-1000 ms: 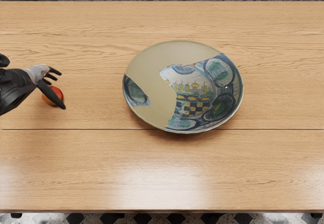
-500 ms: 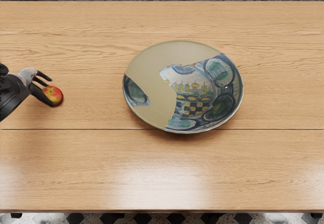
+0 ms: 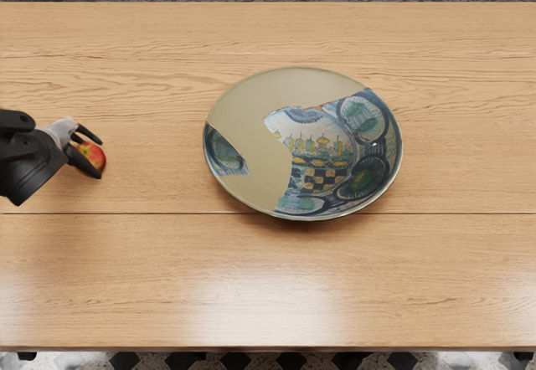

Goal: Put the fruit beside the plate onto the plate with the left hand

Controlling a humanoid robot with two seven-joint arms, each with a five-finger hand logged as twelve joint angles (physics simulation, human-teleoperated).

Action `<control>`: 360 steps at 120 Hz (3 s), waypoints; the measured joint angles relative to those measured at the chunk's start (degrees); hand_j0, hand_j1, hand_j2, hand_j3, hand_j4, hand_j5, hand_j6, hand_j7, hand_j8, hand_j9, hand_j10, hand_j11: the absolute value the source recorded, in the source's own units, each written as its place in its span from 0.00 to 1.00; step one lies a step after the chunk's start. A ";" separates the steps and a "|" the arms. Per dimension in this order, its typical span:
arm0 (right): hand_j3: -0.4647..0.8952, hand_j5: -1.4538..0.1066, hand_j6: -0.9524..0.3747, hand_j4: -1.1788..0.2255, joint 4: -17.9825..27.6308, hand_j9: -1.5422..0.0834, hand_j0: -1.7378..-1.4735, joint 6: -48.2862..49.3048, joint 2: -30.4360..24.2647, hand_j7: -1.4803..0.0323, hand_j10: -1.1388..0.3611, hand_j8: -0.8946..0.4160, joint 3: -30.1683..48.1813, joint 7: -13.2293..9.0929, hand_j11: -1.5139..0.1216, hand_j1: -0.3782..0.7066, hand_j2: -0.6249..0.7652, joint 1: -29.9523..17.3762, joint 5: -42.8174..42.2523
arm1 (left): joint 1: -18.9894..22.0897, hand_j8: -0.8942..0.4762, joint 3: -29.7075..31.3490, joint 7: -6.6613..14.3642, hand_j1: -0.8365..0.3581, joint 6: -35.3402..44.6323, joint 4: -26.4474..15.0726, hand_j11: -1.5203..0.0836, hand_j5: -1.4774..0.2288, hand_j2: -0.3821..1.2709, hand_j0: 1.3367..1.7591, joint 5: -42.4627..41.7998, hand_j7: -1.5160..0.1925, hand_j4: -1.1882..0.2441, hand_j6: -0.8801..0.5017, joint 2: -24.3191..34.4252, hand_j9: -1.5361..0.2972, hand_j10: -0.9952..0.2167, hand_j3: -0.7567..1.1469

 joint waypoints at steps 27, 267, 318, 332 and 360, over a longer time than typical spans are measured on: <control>0.34 0.93 0.72 0.84 0.01 0.95 0.30 0.00 0.00 0.98 0.76 0.68 0.00 -0.01 0.93 0.03 0.45 0.00 0.00 | 0.06 0.31 -0.06 0.00 0.49 -0.05 0.30 0.51 0.45 0.31 0.76 -0.11 0.48 0.46 0.30 0.12 0.46 0.38 0.40; 0.34 0.93 0.72 0.84 -0.01 0.95 0.30 -0.01 0.00 0.98 0.76 0.68 0.00 0.00 0.93 0.03 0.45 0.00 0.00 | -10.84 0.32 -10.96 0.01 0.48 -0.90 -1.69 0.50 0.43 0.35 0.76 -1.19 0.46 0.45 0.29 -9.70 0.44 0.36 0.40; 0.34 0.93 0.72 0.84 -0.01 0.95 0.30 0.00 0.00 0.98 0.76 0.68 0.00 0.01 0.93 0.03 0.45 0.00 0.00 | -10.44 0.33 -12.98 0.01 0.48 -0.82 -1.66 0.50 0.44 0.35 0.76 -1.19 0.46 0.45 0.27 -15.00 0.44 0.37 0.40; 0.34 0.93 0.72 0.84 -0.02 0.95 0.30 0.00 0.00 0.98 0.76 0.68 0.00 0.00 0.93 0.03 0.45 0.00 0.00 | -10.14 0.34 -13.55 -0.02 0.51 -0.82 -1.60 0.52 0.46 0.32 0.76 -1.20 0.49 0.47 0.28 -15.65 0.47 0.39 0.40; 0.34 0.93 0.72 0.84 -0.01 0.95 0.30 -0.01 0.00 0.98 0.76 0.68 0.00 0.00 0.93 0.03 0.45 0.00 0.00 | -10.44 0.52 -14.06 -0.16 0.80 -0.84 -1.21 0.78 0.70 0.27 0.76 -1.12 0.73 0.68 0.49 -16.13 0.69 0.65 0.40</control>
